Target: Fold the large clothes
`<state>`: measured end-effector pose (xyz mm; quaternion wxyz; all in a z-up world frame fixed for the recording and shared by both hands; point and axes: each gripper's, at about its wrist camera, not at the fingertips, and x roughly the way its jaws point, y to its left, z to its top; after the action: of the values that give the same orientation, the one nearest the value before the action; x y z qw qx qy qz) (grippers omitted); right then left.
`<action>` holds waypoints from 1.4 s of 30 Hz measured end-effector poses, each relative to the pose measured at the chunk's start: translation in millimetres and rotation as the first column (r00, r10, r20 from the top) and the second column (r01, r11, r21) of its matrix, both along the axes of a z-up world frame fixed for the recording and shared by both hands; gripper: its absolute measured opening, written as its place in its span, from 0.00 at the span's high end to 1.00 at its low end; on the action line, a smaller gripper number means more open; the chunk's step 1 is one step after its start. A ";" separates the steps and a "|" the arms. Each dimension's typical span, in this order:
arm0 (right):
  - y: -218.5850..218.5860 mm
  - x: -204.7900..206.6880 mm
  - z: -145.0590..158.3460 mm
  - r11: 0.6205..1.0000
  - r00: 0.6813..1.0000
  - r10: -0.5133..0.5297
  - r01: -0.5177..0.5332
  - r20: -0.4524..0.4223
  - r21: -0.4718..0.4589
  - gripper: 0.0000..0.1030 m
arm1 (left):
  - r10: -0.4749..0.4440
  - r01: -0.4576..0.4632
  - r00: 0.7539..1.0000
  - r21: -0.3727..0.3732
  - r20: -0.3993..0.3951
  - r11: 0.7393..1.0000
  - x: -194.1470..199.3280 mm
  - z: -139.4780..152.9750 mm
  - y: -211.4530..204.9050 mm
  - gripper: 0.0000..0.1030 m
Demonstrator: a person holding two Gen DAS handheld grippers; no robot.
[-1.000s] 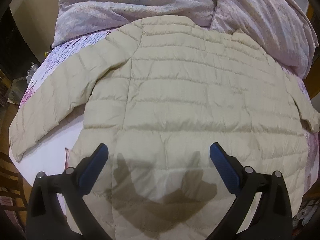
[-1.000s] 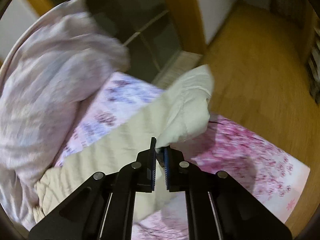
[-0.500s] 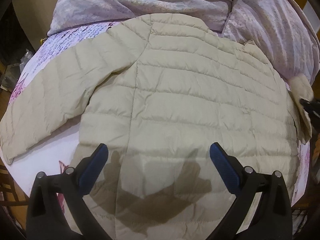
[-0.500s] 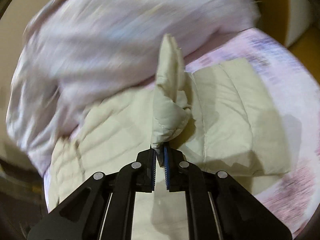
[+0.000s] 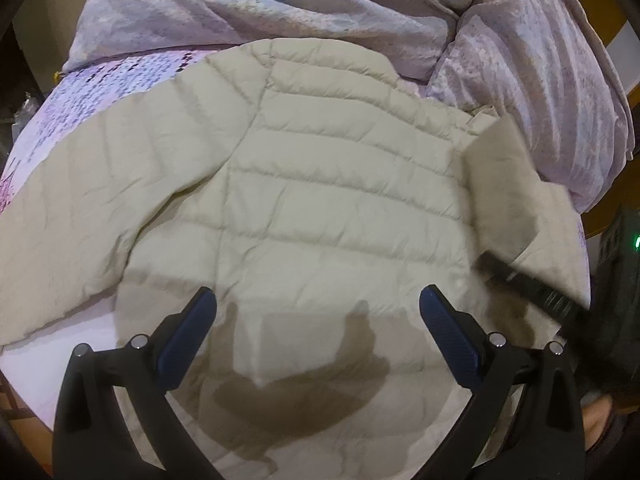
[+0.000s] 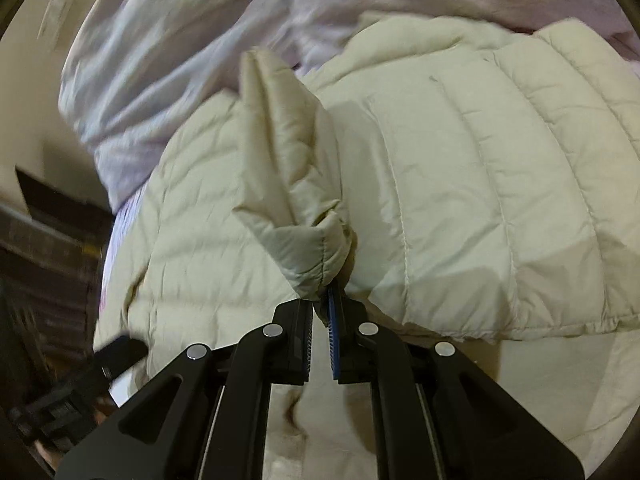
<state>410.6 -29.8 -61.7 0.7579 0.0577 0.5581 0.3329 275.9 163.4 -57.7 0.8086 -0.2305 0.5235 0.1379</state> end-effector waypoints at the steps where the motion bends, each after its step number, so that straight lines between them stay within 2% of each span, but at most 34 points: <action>1: 6.7 -6.0 -1.9 1.000 1.000 0.021 -0.021 0.006 -0.009 0.93 | 0.000 0.000 1.000 -0.005 0.002 1.000 2.6 0.2 -0.8 0.02; 8: 12.2 -12.9 -7.1 0.997 0.998 0.043 -0.039 0.053 -0.067 0.92 | -0.011 0.013 1.000 -0.073 0.028 0.997 30.3 5.3 -5.5 0.02; 13: 30.5 -27.3 0.2 0.989 0.984 0.098 -0.079 0.147 -0.128 0.92 | -0.032 0.038 0.998 -0.101 0.061 0.994 51.9 16.5 -12.0 0.03; 18: 33.4 -38.2 1.4 0.984 0.975 0.125 -0.098 0.184 -0.150 0.92 | -0.051 0.058 0.997 -0.121 0.058 0.991 70.9 17.8 -17.0 0.15; 20: 32.8 -39.5 -0.1 0.984 0.976 0.123 -0.097 0.180 -0.148 0.92 | -0.053 0.060 0.997 -0.152 0.047 0.987 75.8 11.5 -15.9 0.17; 24: 30.5 -42.2 -0.6 0.989 0.980 0.103 -0.083 0.171 -0.122 0.92 | -0.054 0.059 0.998 -0.216 0.029 0.974 83.4 -1.7 -16.8 0.28; 30: 24.3 -43.9 1.3 0.994 0.986 0.070 -0.056 0.153 -0.095 0.92 | -0.073 0.069 0.997 -0.198 -0.017 0.978 93.8 -9.3 -21.3 0.45; 31: 25.1 -43.0 1.3 0.994 0.986 0.070 -0.055 0.152 -0.097 0.92 | -0.081 0.076 0.996 -0.185 -0.022 0.980 95.7 -8.9 -22.5 0.47; 36: 24.3 -42.9 2.7 0.995 0.989 0.054 -0.041 0.139 -0.094 0.92 | -0.125 0.120 0.991 -0.106 -0.046 0.987 100.6 -9.2 -29.9 0.70; 42: 20.5 -44.0 4.8 0.996 0.992 0.039 -0.030 0.116 -0.082 0.86 | -0.148 0.146 0.988 -0.040 -0.054 0.989 101.8 -10.6 -31.1 0.87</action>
<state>366.6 -9.3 -56.9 0.7853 -0.0022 0.5264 0.3259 377.6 132.3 -68.3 0.7971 -0.2019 0.5641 0.0750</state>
